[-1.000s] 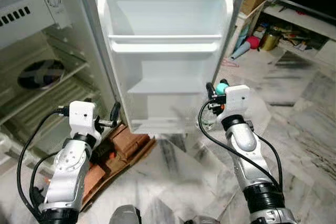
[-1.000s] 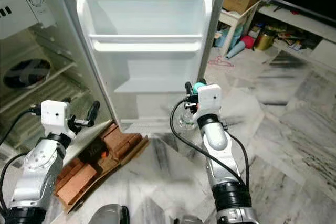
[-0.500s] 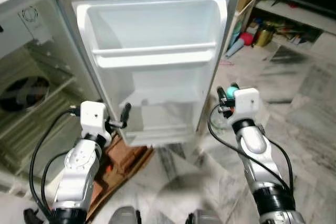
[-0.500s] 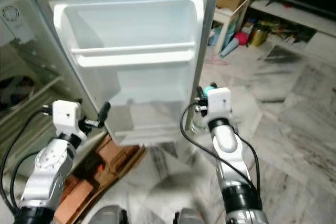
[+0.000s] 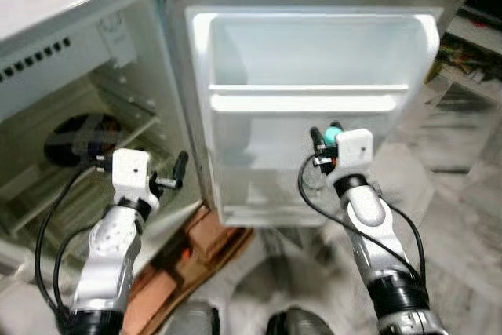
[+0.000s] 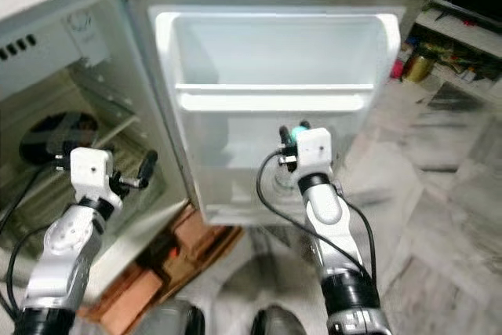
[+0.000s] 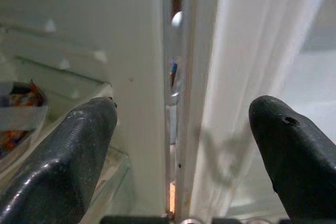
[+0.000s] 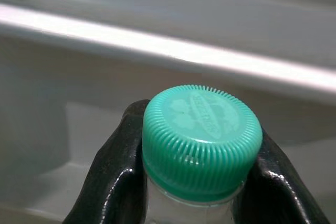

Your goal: Restocking fridge

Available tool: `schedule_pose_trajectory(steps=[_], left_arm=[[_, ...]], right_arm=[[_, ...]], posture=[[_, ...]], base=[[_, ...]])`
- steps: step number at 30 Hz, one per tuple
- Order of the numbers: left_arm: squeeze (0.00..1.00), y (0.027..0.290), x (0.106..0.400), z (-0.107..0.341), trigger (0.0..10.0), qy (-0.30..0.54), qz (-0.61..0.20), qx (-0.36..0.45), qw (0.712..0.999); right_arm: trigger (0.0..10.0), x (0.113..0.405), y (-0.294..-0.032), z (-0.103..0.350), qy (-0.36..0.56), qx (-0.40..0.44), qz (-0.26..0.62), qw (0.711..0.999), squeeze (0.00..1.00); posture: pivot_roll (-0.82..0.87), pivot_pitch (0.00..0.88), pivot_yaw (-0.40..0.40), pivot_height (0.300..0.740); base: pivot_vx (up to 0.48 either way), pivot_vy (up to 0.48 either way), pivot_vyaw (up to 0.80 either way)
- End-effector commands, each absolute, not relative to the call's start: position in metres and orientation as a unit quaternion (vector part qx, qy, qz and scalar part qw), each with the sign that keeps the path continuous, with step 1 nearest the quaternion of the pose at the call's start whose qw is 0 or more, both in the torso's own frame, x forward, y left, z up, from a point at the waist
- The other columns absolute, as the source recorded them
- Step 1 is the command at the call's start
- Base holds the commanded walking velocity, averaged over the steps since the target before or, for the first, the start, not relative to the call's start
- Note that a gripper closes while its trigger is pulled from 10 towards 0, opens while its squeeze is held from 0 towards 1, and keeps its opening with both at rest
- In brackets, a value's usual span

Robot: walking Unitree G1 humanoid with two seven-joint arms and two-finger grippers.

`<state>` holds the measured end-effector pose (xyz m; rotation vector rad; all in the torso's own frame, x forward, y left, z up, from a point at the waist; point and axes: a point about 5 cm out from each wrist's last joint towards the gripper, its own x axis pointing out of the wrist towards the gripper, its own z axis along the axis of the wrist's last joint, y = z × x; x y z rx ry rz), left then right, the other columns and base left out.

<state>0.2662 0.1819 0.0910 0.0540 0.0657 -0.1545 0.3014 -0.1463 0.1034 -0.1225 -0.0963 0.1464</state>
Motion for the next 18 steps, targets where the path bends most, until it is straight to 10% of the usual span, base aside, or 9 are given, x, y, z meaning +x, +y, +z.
schedule_pose_trajectory(steps=[1,18], left_arm=[[0.00,0.1846,0.2652,0.0938,10.0,0.027,-0.076,0.030,0.996],[0.00,0.1821,0.2639,0.0937,10.0,0.025,-0.081,0.030,0.996]], right_arm=[[10.0,0.3036,-0.1421,0.1144,-0.077,-0.073,0.083,0.991,0.00],[10.0,0.3035,-0.1449,0.1139,-0.073,-0.071,0.071,0.992,0.00]], posture=[[0.08,0.090,-0.047,0.740],[0.07,0.098,-0.050,0.740]], base=[[0.000,0.000,0.00],[0.194,0.000,0.00]])
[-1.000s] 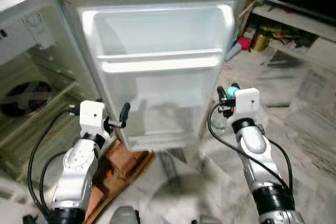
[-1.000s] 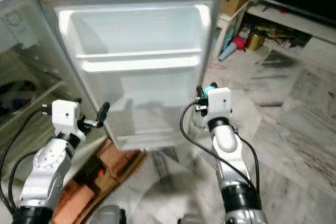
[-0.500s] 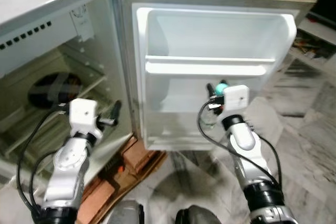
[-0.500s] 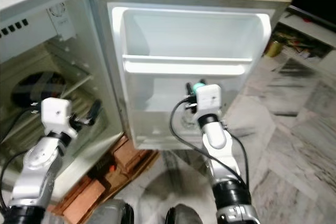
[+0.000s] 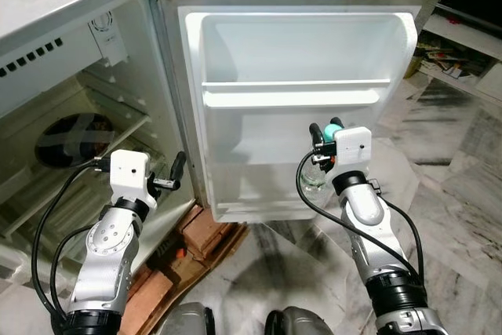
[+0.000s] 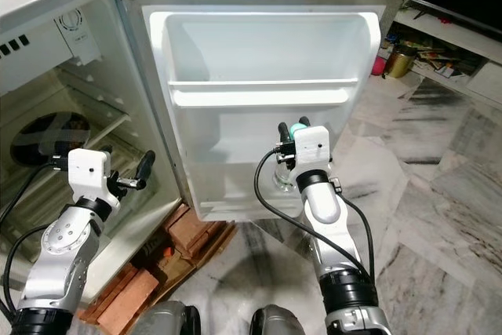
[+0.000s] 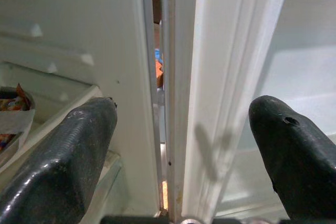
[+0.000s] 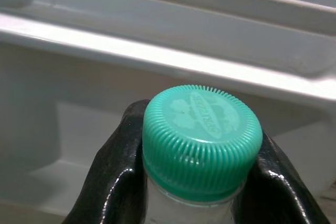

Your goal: Restocking fridge

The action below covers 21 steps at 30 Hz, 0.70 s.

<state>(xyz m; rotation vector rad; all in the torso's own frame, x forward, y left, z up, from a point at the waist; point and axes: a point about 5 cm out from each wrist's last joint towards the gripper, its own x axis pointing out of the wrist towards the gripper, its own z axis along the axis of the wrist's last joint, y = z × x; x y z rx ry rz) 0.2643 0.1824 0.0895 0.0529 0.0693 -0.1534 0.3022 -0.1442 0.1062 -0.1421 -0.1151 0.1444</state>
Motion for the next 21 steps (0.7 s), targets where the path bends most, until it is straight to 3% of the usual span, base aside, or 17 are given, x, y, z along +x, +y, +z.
schedule_pose_trajectory(steps=[1,6,13,21], left_arm=[[0.00,0.182,0.264,0.094,10.0,0.026,-0.081,0.029,0.996],[0.00,0.186,0.263,0.092,10.0,0.030,-0.066,0.044,0.996],[0.00,0.221,0.241,0.083,10.0,0.072,-0.018,0.040,0.996],[0.00,0.218,0.236,0.092,10.0,0.053,0.003,0.037,0.998]], right_arm=[[10.0,0.303,-0.145,0.114,-0.073,-0.071,0.071,0.992,0.00],[10.0,0.303,-0.145,0.114,-0.073,-0.070,0.072,0.992,0.00],[10.0,0.297,-0.151,0.111,-0.064,-0.065,0.067,0.994,0.00],[10.0,0.295,-0.147,0.109,-0.059,-0.059,0.071,0.994,0.00]], posture=[[0.07,0.099,-0.050,0.740],[0.07,0.102,-0.052,0.740],[0.08,0.118,-0.064,0.740],[0.09,0.132,-0.065,0.707]], base=[[0.326,0.000,0.00],[0.000,0.000,0.00],[0.000,0.000,0.00],[0.000,0.000,0.00]])
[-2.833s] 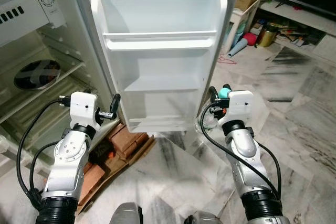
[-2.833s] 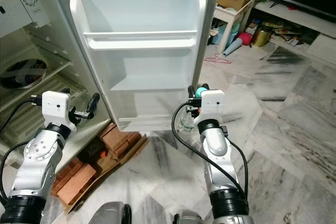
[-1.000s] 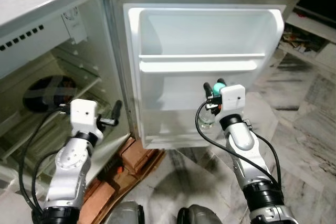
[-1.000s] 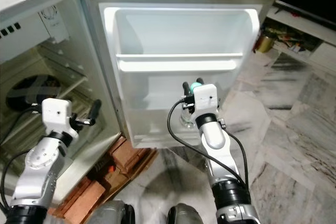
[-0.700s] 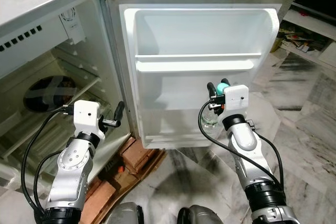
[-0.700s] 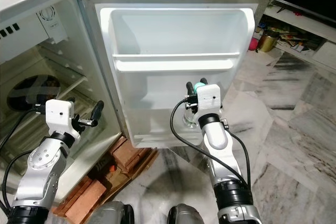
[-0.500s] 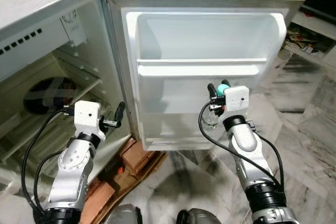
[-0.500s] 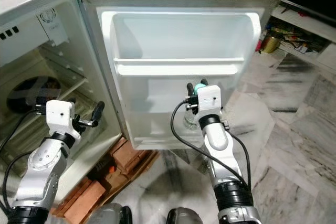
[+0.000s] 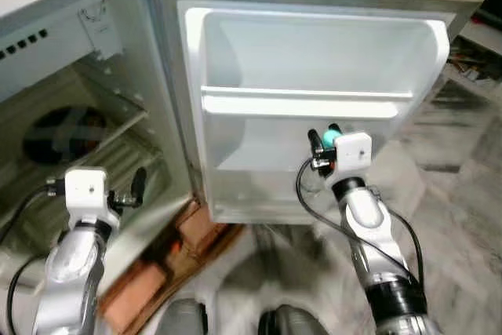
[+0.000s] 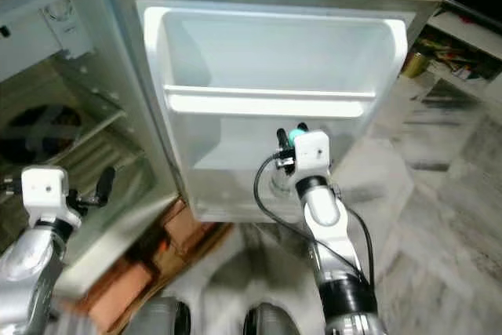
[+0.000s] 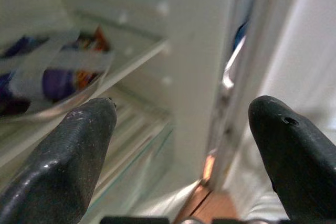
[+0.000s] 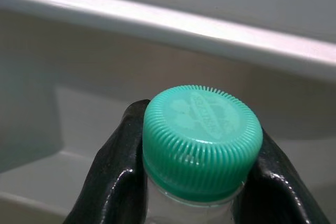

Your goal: Restocking fridge

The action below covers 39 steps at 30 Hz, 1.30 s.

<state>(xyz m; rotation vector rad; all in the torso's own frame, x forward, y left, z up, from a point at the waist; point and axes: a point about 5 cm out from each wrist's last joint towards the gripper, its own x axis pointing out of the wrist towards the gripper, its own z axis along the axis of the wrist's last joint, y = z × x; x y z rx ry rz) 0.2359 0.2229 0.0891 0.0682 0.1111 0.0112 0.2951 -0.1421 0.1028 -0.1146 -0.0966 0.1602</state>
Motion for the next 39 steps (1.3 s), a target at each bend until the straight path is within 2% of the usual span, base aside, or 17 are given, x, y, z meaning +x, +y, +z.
schedule_pose_trajectory(steps=[1,13,35,39], left_arm=[[0.00,0.217,0.236,0.093,10.0,0.051,0.003,0.037,0.998],[0.00,0.208,0.230,0.094,10.0,0.057,-0.009,0.030,0.998],[0.00,0.202,0.234,0.098,10.0,0.049,-0.027,0.034,0.998],[0.00,0.201,0.235,0.099,10.0,0.047,-0.027,0.034,0.998]], right_arm=[[10.0,0.295,-0.147,0.109,-0.059,-0.059,0.071,0.994,0.00],[10.0,0.291,-0.150,0.106,-0.054,-0.060,0.066,0.995,0.00],[10.0,0.293,-0.145,0.107,-0.057,-0.063,0.073,0.994,0.00],[10.0,0.294,-0.145,0.108,-0.060,-0.066,0.074,0.993,0.00]], posture=[[0.09,0.132,-0.065,0.702],[0.09,0.144,-0.053,0.626],[0.09,0.141,-0.056,0.626],[0.09,0.140,-0.056,0.626]], base=[[0.000,0.000,0.00],[0.000,0.000,0.00],[0.000,0.000,0.00],[0.264,0.000,0.00]])
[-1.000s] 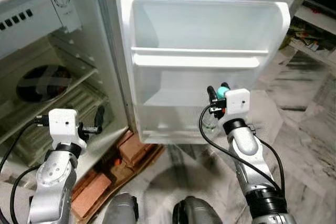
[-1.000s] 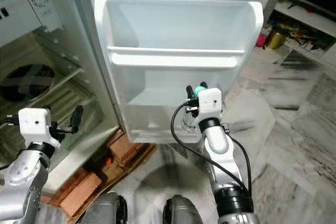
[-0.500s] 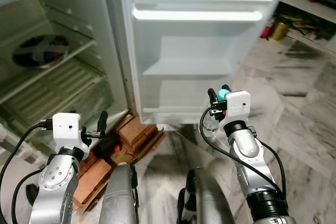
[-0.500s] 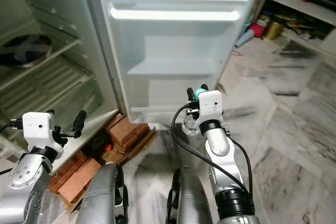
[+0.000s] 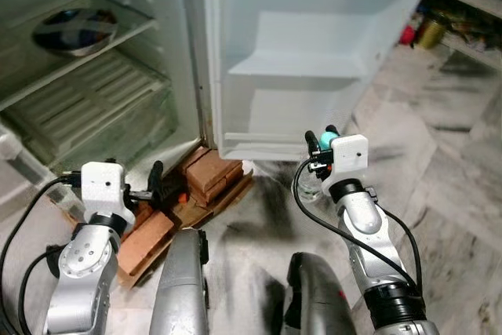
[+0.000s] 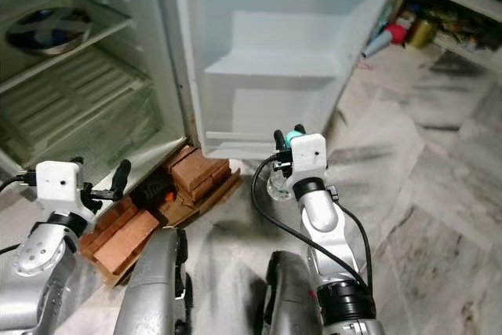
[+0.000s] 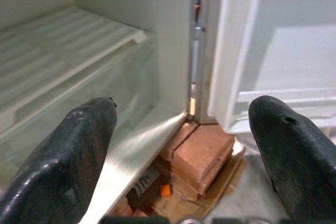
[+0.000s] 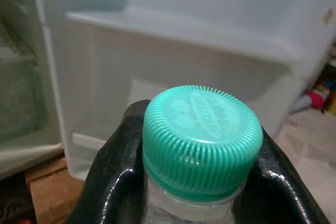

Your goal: Restocking fridge

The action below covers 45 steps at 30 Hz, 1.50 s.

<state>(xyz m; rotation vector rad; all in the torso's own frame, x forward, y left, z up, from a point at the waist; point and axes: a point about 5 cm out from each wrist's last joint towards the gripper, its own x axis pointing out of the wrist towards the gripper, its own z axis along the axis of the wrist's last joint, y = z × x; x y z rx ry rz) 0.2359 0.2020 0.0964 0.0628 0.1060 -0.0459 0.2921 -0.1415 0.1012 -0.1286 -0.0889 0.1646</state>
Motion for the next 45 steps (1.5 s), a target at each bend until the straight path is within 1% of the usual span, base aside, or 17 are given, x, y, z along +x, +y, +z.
schedule_pose_trajectory(steps=[1,18,31,36,45], left_arm=[[0.00,0.201,0.236,0.099,10.0,0.046,-0.028,0.034,0.998],[0.00,0.197,0.239,0.099,10.0,0.042,-0.034,0.030,0.998],[0.00,0.196,0.240,0.099,10.0,0.041,-0.034,0.027,0.998],[0.00,0.196,0.240,0.099,10.0,0.042,-0.032,0.029,0.998],[0.00,0.197,0.240,0.099,10.0,0.042,-0.034,0.029,0.998]], right_arm=[[10.0,0.294,-0.145,0.108,-0.060,-0.067,0.074,0.993,0.00],[10.0,0.296,-0.145,0.109,-0.062,-0.072,0.076,0.993,0.00],[10.0,0.294,-0.137,0.108,-0.063,-0.074,0.097,0.991,0.00],[10.0,0.292,-0.130,0.109,-0.067,-0.074,0.122,0.987,0.00],[10.0,0.290,-0.127,0.109,-0.069,-0.075,0.133,0.986,0.00]], posture=[[0.09,0.138,-0.055,0.626],[0.09,0.143,-0.056,0.626],[0.08,0.144,-0.060,0.626],[0.08,0.145,-0.059,0.626],[0.09,0.147,-0.057,0.626]], base=[[0.311,0.000,0.00],[0.326,0.000,0.00],[0.313,0.000,0.00],[0.243,0.000,0.00],[0.246,0.000,0.04]])
